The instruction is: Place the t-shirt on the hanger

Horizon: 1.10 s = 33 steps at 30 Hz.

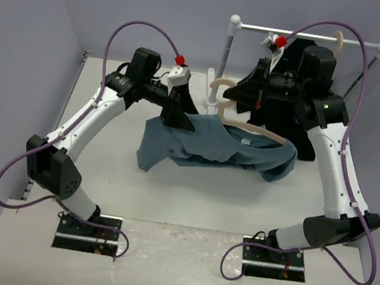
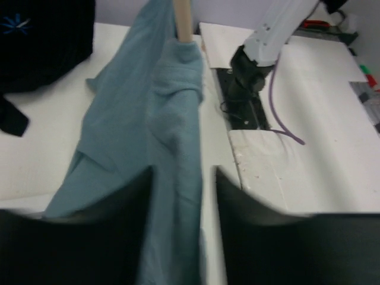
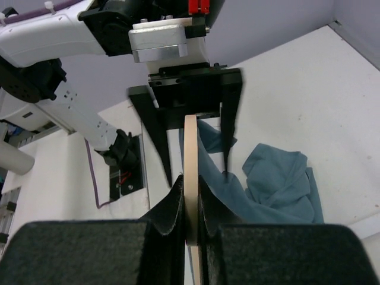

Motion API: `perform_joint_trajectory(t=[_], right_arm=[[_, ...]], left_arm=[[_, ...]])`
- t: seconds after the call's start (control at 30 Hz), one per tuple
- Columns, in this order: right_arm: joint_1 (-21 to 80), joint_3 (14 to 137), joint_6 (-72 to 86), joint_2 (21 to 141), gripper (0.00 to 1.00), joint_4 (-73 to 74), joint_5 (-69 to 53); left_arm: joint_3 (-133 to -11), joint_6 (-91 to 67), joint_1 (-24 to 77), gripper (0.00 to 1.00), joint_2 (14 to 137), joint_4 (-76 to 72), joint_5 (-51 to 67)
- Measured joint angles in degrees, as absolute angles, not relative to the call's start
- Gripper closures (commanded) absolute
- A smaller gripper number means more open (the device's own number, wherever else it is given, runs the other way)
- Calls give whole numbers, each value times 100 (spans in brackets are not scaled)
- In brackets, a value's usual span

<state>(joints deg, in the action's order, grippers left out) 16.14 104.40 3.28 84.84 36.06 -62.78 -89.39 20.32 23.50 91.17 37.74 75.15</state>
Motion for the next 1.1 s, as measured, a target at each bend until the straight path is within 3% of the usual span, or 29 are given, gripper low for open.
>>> perform_joint_trajectory(t=[0.17,0.4,0.53,0.67,0.83,0.9,0.93,1.1], right_arm=[[1344,9997,739,8035,100,3298,-6087],[702,9454,1044,6903,100,3206,-5601],[593,9562,1079,6512,100,3267,-5507],[569,9934,1080,6491,100,3334,-5467],[475,10235,1081,6598,100,3456,-5439],[473,10303,1083,6676,100,3507,-5441],[473,10319,1085,6715,100,3531,-5443],[473,10374,1094,6909,100,3602,-5501]], left_arm=[[-8571,939,2194,0,8693,2552,6348],[-5854,-949,1437,1,5950,-453,3690],[-4676,-1565,1476,11,5084,-2026,3101],[-4184,-2003,1476,17,5558,-3004,3193],[-3818,-2226,1468,51,6124,-3249,3608],[-3781,-2280,1466,77,6199,-3374,3804],[-3780,-2305,1464,82,6242,-3466,3897],[-3783,-2458,1460,86,6650,-3982,4071]])
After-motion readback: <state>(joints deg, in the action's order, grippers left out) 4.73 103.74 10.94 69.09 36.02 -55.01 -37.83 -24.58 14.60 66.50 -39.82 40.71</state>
